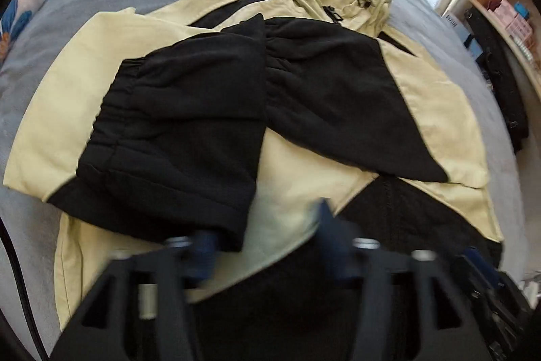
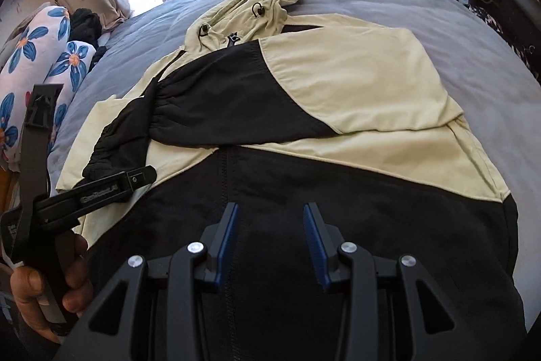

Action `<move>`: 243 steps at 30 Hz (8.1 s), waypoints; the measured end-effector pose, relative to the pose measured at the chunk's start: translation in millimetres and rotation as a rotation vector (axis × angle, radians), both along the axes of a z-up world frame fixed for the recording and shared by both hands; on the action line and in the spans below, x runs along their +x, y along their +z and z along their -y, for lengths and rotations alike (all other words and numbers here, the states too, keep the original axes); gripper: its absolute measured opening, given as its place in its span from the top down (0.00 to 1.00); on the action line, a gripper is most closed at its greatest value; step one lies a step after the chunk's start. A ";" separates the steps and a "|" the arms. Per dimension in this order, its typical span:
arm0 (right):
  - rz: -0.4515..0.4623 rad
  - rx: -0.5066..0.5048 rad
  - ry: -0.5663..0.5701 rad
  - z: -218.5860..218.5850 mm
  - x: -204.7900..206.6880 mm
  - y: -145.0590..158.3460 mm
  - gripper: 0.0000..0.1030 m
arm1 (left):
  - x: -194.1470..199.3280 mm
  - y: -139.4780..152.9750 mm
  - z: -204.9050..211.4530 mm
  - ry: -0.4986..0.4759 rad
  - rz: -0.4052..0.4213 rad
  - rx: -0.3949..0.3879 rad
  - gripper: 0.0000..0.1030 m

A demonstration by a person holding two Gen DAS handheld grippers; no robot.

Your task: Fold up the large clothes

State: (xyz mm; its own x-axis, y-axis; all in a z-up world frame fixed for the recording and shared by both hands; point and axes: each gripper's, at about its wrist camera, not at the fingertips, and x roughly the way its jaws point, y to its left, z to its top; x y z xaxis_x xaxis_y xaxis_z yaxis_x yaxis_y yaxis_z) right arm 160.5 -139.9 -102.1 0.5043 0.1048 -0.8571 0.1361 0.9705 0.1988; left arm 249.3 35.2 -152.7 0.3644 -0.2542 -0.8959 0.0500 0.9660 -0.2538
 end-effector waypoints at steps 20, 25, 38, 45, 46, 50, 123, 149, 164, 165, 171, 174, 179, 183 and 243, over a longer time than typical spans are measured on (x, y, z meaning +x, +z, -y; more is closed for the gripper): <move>0.145 0.017 0.370 -105.3 23.2 30.3 0.44 | -79.8 67.2 -121.0 0.210 0.132 0.085 0.24; 0.144 -0.057 0.511 -152.3 40.3 20.8 0.44 | -89.8 61.0 -144.4 0.273 0.124 0.099 0.24; 0.034 -0.416 0.620 -220.7 85.4 -29.2 0.89 | -98.1 44.5 -171.8 0.323 0.094 0.067 0.24; 0.303 -0.230 0.529 -182.8 83.2 71.8 0.93 | -102.2 47.1 -168.6 0.313 0.105 0.067 0.24; 0.332 -0.177 0.480 -165.9 84.1 86.3 0.93 | -102.4 47.5 -167.7 0.312 0.107 0.067 0.24; 0.340 0.024 0.221 -73.4 90.2 102.3 0.93 | -104.3 49.2 -161.6 0.300 0.117 0.060 0.24; -0.046 -0.112 -0.031 114.8 178.6 -33.9 0.68 | 130.1 -23.7 -116.9 0.123 0.020 0.338 0.44; -0.021 -0.232 0.145 34.1 114.2 -36.8 0.55 | 44.0 -10.6 -36.0 0.038 0.135 0.211 0.52; -0.026 -0.205 0.132 51.1 108.8 -27.0 0.63 | 53.2 -5.3 -94.2 0.164 0.081 0.261 0.45; -0.023 -0.205 0.133 50.7 106.8 -25.3 0.63 | 51.0 -2.5 -94.8 0.166 0.076 0.266 0.45; 0.000 -0.192 0.132 51.2 91.5 -8.4 0.63 | 29.9 22.0 -92.4 0.173 0.110 0.255 0.45; 0.010 -0.178 0.131 52.2 80.5 2.0 0.63 | 16.5 39.2 -89.0 0.162 0.140 0.253 0.45; 0.037 -0.162 0.127 54.2 57.9 21.2 0.63 | -11.2 71.4 -80.4 0.142 0.195 0.259 0.44; 0.055 -0.150 0.124 57.8 37.2 38.4 0.63 | -35.5 96.6 -73.4 0.128 0.229 0.265 0.42; -0.064 -0.072 -0.191 215.6 -223.7 29.4 0.49 | -275.2 28.5 -156.7 0.157 -0.058 0.245 0.32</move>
